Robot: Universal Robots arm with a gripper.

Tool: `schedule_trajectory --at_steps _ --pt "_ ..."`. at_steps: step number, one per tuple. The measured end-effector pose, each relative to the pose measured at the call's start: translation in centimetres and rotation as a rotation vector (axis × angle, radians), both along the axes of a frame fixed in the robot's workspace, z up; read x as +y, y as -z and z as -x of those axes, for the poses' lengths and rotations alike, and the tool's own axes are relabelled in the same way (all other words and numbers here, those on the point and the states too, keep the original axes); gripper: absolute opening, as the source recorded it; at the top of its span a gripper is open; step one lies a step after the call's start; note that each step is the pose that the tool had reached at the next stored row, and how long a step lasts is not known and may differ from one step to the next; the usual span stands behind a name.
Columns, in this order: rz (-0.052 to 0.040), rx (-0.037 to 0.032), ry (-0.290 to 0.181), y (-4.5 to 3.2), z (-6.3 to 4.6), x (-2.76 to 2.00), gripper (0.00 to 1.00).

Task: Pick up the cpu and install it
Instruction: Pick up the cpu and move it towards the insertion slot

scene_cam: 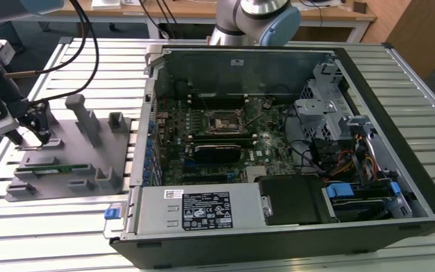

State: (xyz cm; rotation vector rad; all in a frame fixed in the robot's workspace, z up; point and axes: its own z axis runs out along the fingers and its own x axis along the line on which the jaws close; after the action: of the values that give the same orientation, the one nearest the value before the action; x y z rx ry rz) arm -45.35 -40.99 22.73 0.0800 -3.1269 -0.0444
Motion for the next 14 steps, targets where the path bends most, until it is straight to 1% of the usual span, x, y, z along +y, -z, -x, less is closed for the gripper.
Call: schedule_trajectory --at_steps 14 --pt "0.0 -0.0001 0.0 -0.62 0.0 0.0 0.53"
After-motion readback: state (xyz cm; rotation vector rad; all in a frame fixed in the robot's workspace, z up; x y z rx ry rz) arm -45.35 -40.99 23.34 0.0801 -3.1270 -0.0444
